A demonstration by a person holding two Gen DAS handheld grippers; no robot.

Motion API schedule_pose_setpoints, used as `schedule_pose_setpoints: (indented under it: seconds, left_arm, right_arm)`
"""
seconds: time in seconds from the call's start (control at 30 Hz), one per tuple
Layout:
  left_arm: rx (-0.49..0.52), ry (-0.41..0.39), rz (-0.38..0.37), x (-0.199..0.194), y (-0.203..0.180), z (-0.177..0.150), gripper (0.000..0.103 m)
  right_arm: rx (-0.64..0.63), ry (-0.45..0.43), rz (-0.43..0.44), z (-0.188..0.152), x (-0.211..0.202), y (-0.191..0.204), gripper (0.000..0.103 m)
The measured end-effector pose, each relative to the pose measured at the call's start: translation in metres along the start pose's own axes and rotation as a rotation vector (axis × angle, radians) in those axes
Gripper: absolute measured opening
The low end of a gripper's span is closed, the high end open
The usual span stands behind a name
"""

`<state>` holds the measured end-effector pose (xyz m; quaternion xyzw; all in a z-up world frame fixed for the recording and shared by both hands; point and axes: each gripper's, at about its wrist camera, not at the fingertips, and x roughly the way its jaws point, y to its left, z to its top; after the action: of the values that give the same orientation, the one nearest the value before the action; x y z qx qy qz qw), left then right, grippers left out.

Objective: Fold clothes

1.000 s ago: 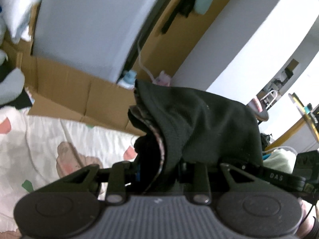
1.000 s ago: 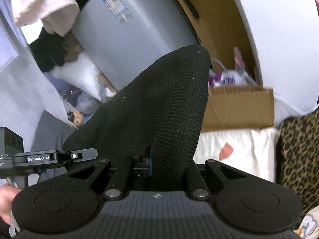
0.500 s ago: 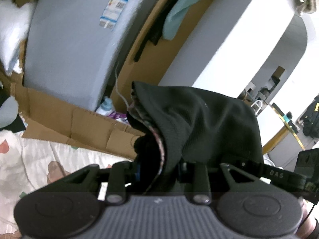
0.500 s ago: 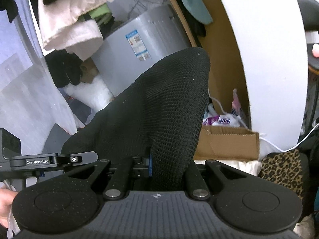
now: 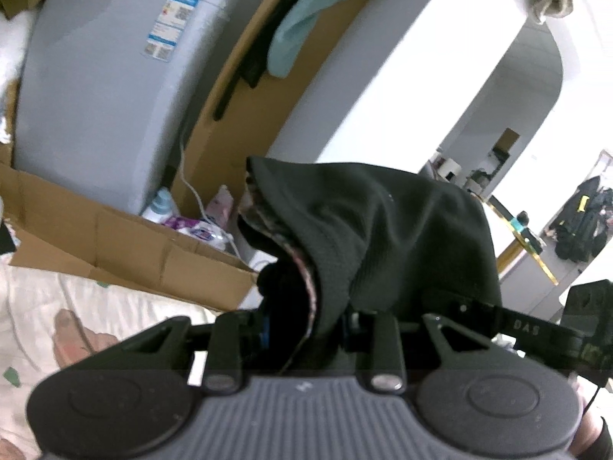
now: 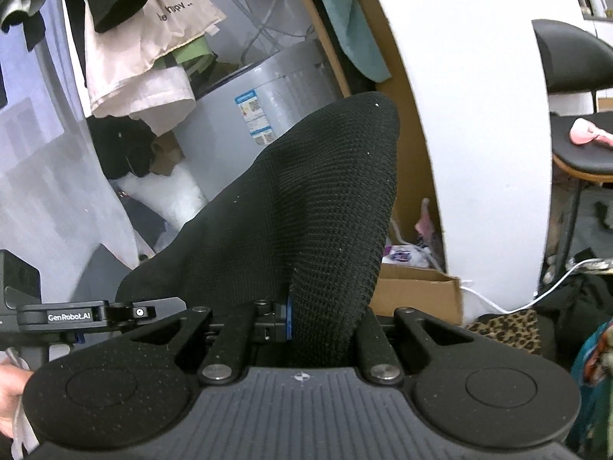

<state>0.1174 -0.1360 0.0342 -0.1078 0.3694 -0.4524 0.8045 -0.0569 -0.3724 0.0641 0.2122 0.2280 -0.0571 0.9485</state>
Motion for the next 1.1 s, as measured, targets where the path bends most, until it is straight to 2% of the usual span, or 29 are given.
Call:
schedule_pose_setpoints:
  seconds: [0.23, 0.83, 1.1]
  left_arm:
    - [-0.005, 0.036, -0.068, 0.041, 0.001, -0.021, 0.033]
    - [0.078, 0.123, -0.202, 0.163, -0.005, -0.080, 0.033]
    - [0.038, 0.132, -0.278, 0.228, 0.002, -0.119, 0.033]
  right_arm:
    - [-0.043, -0.004, -0.081, -0.020, -0.006, -0.026, 0.009]
    - [0.038, 0.008, -0.241, -0.074, 0.006, -0.139, 0.010]
    - [0.054, 0.008, -0.333, -0.102, 0.021, -0.194, 0.009]
